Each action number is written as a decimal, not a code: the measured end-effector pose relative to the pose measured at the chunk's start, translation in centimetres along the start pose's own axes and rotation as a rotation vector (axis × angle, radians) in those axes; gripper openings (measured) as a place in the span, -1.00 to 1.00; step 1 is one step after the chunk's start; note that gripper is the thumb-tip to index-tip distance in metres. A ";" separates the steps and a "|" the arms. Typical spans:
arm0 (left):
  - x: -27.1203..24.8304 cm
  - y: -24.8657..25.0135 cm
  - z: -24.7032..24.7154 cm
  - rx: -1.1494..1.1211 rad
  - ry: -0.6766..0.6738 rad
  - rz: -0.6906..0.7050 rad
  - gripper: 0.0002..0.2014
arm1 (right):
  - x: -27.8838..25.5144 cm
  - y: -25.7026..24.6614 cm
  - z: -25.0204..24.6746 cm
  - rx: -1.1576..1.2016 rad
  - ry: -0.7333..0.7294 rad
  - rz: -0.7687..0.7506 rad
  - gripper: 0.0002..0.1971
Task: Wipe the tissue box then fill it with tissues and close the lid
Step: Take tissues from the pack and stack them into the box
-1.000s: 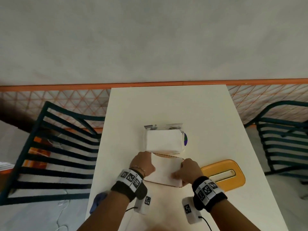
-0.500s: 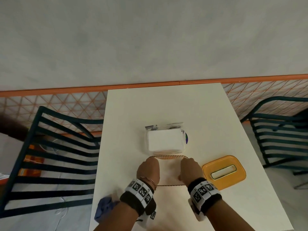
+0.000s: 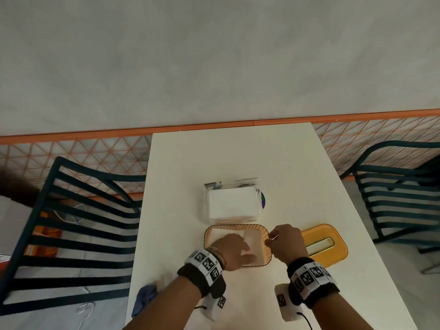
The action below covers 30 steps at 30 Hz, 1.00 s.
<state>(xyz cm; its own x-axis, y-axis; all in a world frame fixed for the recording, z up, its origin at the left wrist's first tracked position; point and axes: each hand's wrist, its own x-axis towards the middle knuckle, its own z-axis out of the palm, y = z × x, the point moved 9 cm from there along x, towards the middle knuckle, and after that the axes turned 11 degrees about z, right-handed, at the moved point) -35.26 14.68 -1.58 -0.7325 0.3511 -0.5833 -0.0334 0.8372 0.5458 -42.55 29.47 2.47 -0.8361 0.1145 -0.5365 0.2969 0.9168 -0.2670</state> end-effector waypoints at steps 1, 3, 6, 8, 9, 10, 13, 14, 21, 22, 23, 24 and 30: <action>-0.3 0.3 -1.1 -0.024 0.055 0.011 -0.50 | 0.1 0.1 0.1 0.024 -0.016 0.008 -0.85; -1.1 0.3 -4.6 -0.109 0.271 0.030 -0.68 | 0.2 0.3 0.1 0.058 -0.037 0.015 -0.92; -2.7 -2.9 -10.3 -0.270 0.639 -0.108 -0.81 | 0.1 0.4 0.0 0.080 -0.064 0.018 -0.92; -3.0 -5.8 -12.0 -0.322 0.718 -0.258 -0.72 | 0.2 0.7 0.0 0.103 -0.099 0.036 -0.91; -2.7 -7.1 -12.2 -0.335 0.691 -0.327 -0.65 | 0.2 0.8 0.1 0.110 -0.112 0.042 -0.90; -2.3 -8.1 -12.1 -0.337 0.650 -0.383 -0.56 | 0.2 0.8 0.1 0.117 -0.120 0.044 -0.90; -1.0 -9.4 -11.9 -0.311 0.565 -0.455 -0.46 | 0.3 1.0 0.2 0.141 -0.141 0.054 -0.88; -0.8 -9.4 -12.0 -0.292 0.561 -0.460 -0.47 | 0.3 1.1 0.2 0.150 -0.150 0.058 -0.88; -0.2 -9.9 -11.7 -0.410 0.627 -0.550 -0.27 | 0.4 1.3 0.1 0.203 -0.201 0.072 -0.89; -0.2 -9.8 -11.7 -0.415 0.621 -0.557 -0.28 | 0.4 1.4 0.2 0.205 -0.207 0.074 -0.89; -0.2 -9.7 -11.7 -0.424 0.619 -0.562 -0.29 | 0.5 1.4 0.2 0.203 -0.211 0.077 -0.89; -0.1 -9.7 -11.8 -0.437 0.619 -0.568 -0.29 | 0.5 1.4 0.2 0.201 -0.215 0.081 -0.89; -0.4 -9.7 -11.8 -0.540 0.659 -0.605 -0.31 | 0.7 1.4 0.3 0.187 -0.237 0.080 -0.91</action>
<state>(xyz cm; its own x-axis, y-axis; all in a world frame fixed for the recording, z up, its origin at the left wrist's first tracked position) -42.67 1.42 0.48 -0.7126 -0.4983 -0.4939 -0.6988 0.4417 0.5626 -42.56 30.70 1.46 -0.6823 0.0704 -0.7277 0.4551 0.8198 -0.3475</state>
